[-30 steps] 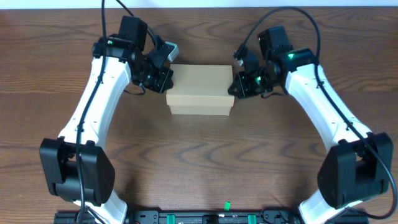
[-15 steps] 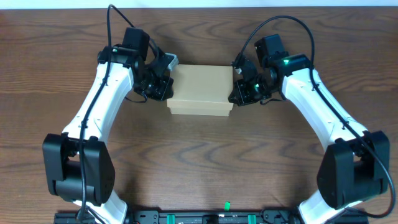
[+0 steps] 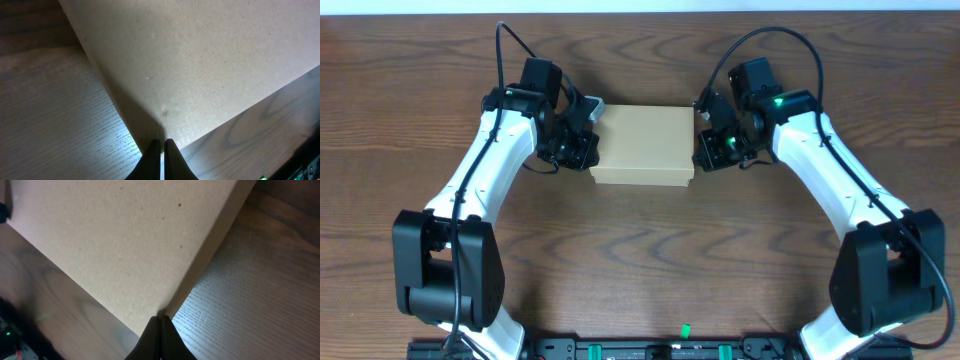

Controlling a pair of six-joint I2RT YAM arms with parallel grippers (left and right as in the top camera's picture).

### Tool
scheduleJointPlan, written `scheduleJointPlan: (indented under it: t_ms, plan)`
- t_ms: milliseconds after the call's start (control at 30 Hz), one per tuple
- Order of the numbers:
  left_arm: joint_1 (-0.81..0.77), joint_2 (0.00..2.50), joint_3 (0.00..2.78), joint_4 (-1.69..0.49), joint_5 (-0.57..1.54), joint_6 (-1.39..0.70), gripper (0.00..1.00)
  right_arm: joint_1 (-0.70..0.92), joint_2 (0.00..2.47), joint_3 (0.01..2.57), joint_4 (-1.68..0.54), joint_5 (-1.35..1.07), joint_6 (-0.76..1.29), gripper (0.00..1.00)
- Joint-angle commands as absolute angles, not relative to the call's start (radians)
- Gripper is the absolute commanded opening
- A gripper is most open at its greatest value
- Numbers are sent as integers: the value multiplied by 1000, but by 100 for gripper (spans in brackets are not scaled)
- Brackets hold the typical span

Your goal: Pack container

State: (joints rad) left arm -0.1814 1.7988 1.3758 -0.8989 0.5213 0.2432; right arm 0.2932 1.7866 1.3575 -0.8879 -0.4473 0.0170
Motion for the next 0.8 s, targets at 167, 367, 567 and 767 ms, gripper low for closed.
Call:
scheduleJointPlan:
  t_ms: [167,367,567,767]
  plan:
    - [-185,1806,1357,-900,513,239,6,329,1773,1297,-848,-440,2,2]
    - [-184,1803,1357,-909,513,227,6,325,1769,1315,-870,-437,2,1]
    - [-184,1718,1369,-928,513,201,6,317,1678,1353,-894,-431,2,1]
    - [-184,1508,1371,-945,513,201,6,317,1477,1361,-895,-366,2,1]
